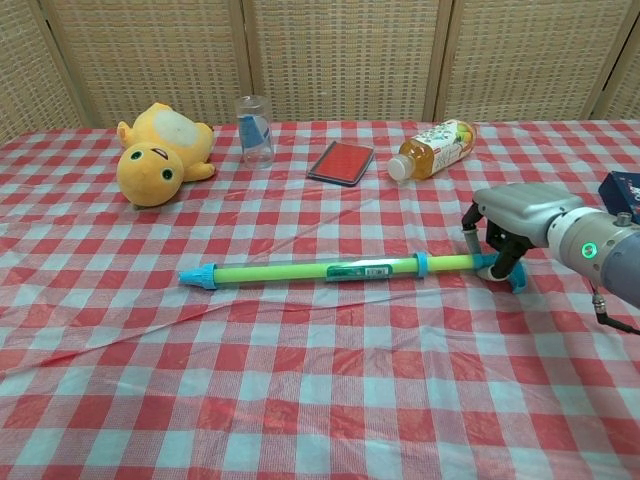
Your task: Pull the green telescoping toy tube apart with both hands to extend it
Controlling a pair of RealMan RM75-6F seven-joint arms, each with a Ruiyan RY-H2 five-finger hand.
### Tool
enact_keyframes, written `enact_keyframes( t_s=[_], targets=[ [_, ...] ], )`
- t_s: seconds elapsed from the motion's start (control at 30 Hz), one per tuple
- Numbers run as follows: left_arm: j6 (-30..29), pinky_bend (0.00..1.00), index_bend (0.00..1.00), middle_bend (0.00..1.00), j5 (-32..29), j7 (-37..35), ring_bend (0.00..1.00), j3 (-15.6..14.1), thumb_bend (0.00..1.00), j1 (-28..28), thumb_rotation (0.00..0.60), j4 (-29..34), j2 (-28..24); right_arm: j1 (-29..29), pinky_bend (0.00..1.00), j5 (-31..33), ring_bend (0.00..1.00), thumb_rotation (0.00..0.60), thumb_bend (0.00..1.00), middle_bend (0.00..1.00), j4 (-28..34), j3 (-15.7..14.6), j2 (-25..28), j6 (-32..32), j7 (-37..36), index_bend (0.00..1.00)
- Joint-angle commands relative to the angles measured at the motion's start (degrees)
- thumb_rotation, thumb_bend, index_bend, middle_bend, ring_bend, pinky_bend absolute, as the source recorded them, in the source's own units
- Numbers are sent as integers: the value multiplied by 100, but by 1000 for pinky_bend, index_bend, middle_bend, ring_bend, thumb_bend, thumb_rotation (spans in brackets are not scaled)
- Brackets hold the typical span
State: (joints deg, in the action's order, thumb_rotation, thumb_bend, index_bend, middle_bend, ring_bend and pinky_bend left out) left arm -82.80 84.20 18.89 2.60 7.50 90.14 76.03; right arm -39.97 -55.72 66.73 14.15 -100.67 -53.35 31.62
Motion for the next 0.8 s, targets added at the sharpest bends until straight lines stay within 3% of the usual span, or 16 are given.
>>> enact_keyframes(
  t_s=[0.03,0.23,0.5,0.8],
  targets=[
    [5,0,0,0,10,10,0,6,124,20,600,40,4,-3,510,36,942,600,458,1000,125,31,101,-47,0,732],
    [-2,0,11,0,80,137,0,103,134,134,600,317,-70,9,510,211,944,600,459,1000,709,146,485,-172,82,796],
    [361,0,57,0,-33,668,0,391,136,534,600,1071,-370,-74,510,497,944,600,461,995,1558,342,965,-292,230,809],
    [1251,0,162,0,-1100,1685,0,1121,154,1473,600,1932,-405,-203,510,801,945,600,461,1000,2346,458,1441,-414,316,811]
  ],
)
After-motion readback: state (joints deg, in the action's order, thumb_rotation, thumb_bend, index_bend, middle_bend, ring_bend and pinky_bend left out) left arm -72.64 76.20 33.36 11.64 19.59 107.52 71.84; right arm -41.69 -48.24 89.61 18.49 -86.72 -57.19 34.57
